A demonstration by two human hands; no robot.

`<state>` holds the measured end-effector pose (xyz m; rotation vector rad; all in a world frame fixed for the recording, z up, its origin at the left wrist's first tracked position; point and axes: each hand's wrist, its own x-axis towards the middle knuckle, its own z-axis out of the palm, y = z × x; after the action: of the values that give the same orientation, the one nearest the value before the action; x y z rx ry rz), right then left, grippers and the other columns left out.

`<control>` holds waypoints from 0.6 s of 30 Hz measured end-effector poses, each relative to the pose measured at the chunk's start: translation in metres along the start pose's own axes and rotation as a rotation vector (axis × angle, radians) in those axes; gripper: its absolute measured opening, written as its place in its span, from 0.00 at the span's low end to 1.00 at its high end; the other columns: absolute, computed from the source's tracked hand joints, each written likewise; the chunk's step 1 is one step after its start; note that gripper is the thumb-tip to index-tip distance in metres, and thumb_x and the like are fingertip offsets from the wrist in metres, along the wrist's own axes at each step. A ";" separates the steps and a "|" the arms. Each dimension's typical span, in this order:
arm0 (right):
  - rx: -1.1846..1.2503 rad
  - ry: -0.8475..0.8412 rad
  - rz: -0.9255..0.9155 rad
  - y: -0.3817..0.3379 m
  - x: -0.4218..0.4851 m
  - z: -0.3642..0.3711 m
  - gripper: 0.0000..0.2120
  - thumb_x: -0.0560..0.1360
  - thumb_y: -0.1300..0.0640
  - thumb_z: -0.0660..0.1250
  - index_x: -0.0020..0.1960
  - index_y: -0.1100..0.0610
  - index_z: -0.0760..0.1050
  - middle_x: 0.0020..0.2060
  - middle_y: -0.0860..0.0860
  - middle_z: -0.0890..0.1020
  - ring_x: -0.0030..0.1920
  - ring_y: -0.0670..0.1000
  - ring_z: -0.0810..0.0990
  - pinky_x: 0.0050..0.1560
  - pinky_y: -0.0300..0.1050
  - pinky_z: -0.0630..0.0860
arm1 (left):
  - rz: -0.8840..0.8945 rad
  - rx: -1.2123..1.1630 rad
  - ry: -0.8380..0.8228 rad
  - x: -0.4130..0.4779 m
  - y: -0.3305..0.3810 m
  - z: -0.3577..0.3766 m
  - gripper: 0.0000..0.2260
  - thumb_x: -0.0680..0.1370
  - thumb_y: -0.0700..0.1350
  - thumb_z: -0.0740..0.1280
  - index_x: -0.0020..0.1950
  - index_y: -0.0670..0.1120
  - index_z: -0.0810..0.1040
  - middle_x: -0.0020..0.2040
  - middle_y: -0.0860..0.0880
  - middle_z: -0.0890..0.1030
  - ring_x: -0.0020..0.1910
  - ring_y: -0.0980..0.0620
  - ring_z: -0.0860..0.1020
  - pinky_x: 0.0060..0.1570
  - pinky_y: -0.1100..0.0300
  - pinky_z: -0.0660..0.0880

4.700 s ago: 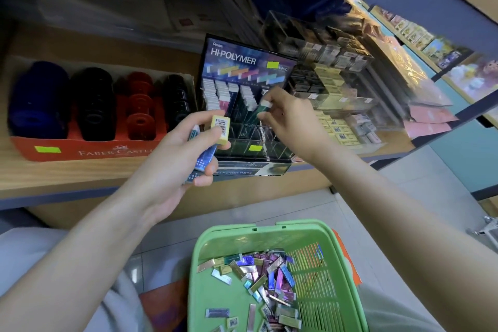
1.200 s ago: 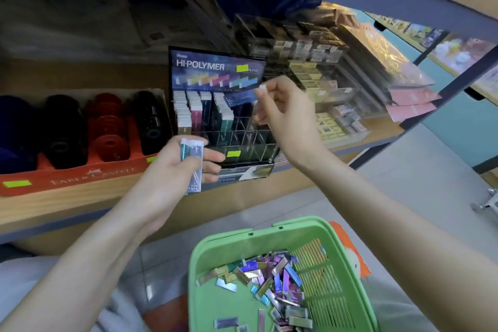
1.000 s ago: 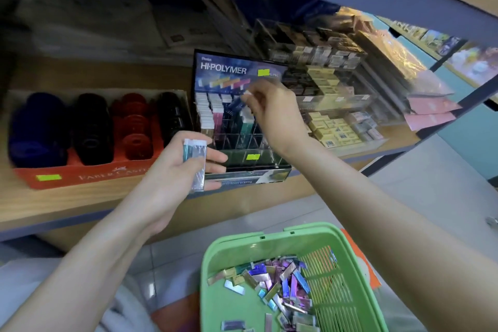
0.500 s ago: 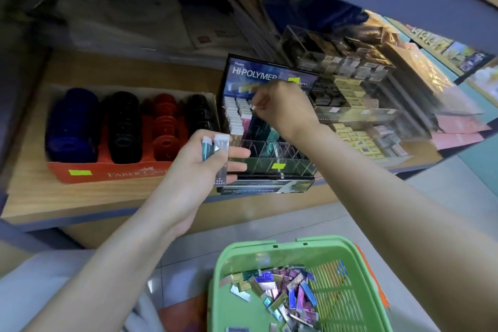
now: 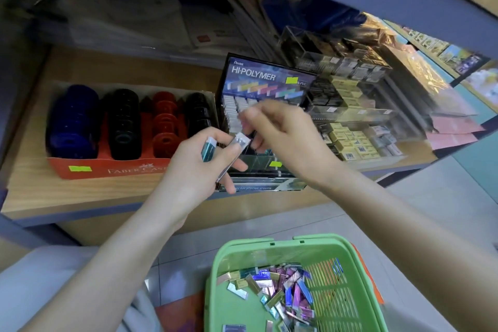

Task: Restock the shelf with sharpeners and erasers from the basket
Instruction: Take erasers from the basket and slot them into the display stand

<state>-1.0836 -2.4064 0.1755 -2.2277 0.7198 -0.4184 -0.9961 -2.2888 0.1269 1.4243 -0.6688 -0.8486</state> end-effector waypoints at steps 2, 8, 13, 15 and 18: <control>0.123 -0.093 0.064 0.002 -0.014 0.001 0.05 0.78 0.60 0.65 0.47 0.60 0.78 0.35 0.51 0.80 0.33 0.44 0.79 0.37 0.37 0.78 | 0.011 0.056 -0.017 0.000 -0.002 0.003 0.05 0.79 0.45 0.64 0.47 0.43 0.76 0.36 0.49 0.84 0.20 0.54 0.71 0.21 0.72 0.64; 0.457 -0.166 0.308 0.010 -0.035 -0.013 0.03 0.75 0.64 0.66 0.49 0.60 0.76 0.35 0.53 0.81 0.35 0.44 0.82 0.39 0.33 0.78 | 0.000 0.137 -0.100 -0.003 -0.004 0.016 0.08 0.79 0.48 0.63 0.49 0.44 0.71 0.36 0.50 0.84 0.18 0.56 0.68 0.24 0.71 0.65; 0.418 -0.105 0.359 0.021 -0.040 -0.039 0.03 0.74 0.64 0.68 0.48 0.60 0.78 0.35 0.53 0.82 0.35 0.45 0.82 0.39 0.33 0.79 | -0.145 0.096 -0.089 -0.003 -0.005 0.027 0.11 0.80 0.54 0.56 0.48 0.47 0.66 0.40 0.46 0.83 0.21 0.55 0.72 0.24 0.65 0.62; 0.376 0.039 0.322 0.026 -0.035 -0.053 0.03 0.74 0.64 0.67 0.47 0.59 0.77 0.36 0.54 0.82 0.34 0.45 0.82 0.39 0.33 0.78 | -0.129 0.090 -0.071 0.000 -0.003 0.026 0.11 0.81 0.52 0.56 0.48 0.45 0.68 0.39 0.50 0.82 0.20 0.55 0.70 0.22 0.68 0.62; 0.039 0.306 0.160 0.046 -0.021 -0.069 0.03 0.76 0.62 0.67 0.45 0.56 0.76 0.39 0.53 0.82 0.39 0.48 0.83 0.43 0.41 0.81 | -0.070 0.113 -0.086 0.001 0.001 0.026 0.14 0.81 0.50 0.59 0.48 0.38 0.73 0.34 0.55 0.79 0.18 0.57 0.64 0.20 0.71 0.60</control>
<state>-1.1508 -2.4580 0.1862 -2.0733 1.0324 -0.6959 -1.0167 -2.3036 0.1296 1.5271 -0.7455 -0.9441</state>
